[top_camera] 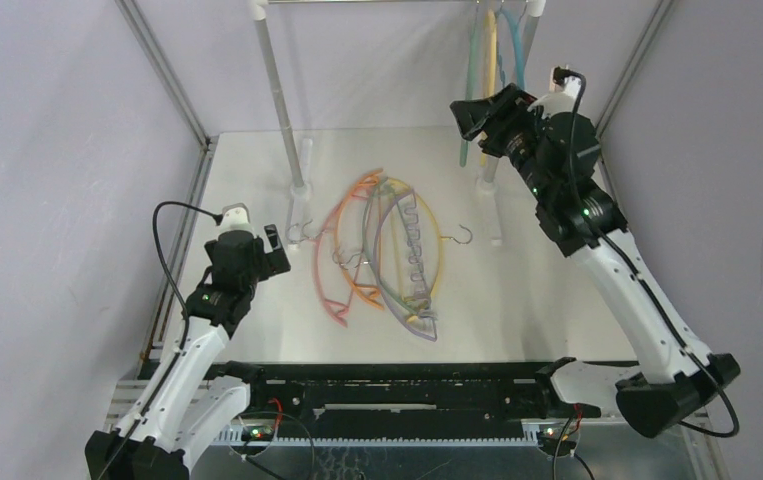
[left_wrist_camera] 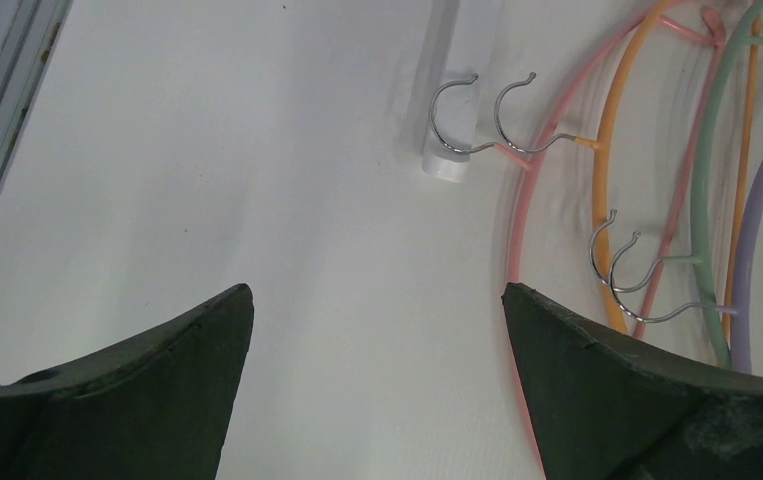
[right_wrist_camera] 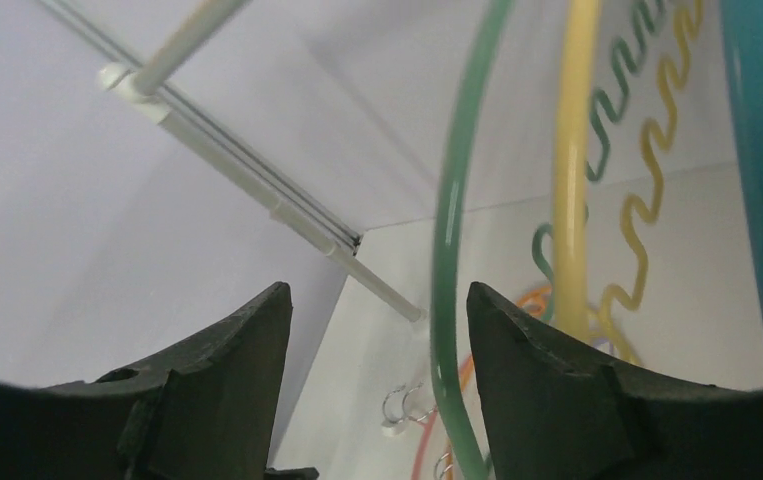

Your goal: Organize the hangers

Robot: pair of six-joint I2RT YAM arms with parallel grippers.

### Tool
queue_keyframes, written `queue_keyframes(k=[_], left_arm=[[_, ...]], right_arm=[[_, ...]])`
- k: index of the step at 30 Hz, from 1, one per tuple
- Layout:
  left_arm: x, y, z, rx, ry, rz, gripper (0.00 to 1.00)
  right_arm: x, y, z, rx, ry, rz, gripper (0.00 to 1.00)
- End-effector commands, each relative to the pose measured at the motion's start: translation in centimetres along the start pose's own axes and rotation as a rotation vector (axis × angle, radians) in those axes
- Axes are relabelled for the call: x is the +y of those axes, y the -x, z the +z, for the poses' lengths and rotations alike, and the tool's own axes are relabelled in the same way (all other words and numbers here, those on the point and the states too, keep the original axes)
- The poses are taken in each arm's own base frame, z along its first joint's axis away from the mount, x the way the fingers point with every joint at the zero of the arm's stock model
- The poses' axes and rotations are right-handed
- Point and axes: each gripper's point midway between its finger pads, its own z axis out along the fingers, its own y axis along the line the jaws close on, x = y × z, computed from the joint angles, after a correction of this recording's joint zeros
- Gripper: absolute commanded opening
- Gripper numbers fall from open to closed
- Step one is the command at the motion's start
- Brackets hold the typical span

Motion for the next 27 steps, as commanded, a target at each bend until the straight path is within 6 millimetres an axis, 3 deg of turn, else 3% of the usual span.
queue_keyframes(k=[1, 4, 8, 11, 14, 20, 27], left_arm=[[0.0, 0.4, 0.3, -0.025, 0.002, -0.001, 0.99], [0.0, 0.3, 0.4, -0.022, 0.003, 0.001, 0.99], [0.0, 0.3, 0.5, -0.022, 0.004, 0.003, 1.00], [0.1, 0.4, 0.5, -0.023, 0.008, 0.002, 1.00], [0.2, 0.5, 0.4, -0.027, 0.014, 0.000, 0.99], [0.3, 0.3, 0.3, -0.023, 0.018, -0.006, 1.00], [0.3, 0.3, 0.3, -0.024, 0.015, -0.009, 0.99]], right_arm=[[4.3, 4.0, -4.3, -0.129, 0.051, -0.199, 0.72], [6.2, 3.1, -6.1, -0.138, 0.066, -0.317, 0.72], [8.0, 0.7, -7.1, -0.095, 0.121, -0.427, 0.72], [9.2, -3.7, -6.4, 0.036, 0.189, -0.501, 0.72], [9.3, -9.7, -5.5, 0.241, 0.245, -0.566, 0.72], [6.3, -21.2, -5.0, 0.594, 0.289, -0.653, 0.67], [0.5, -31.8, -6.2, 0.946, 0.247, -0.666, 0.59]])
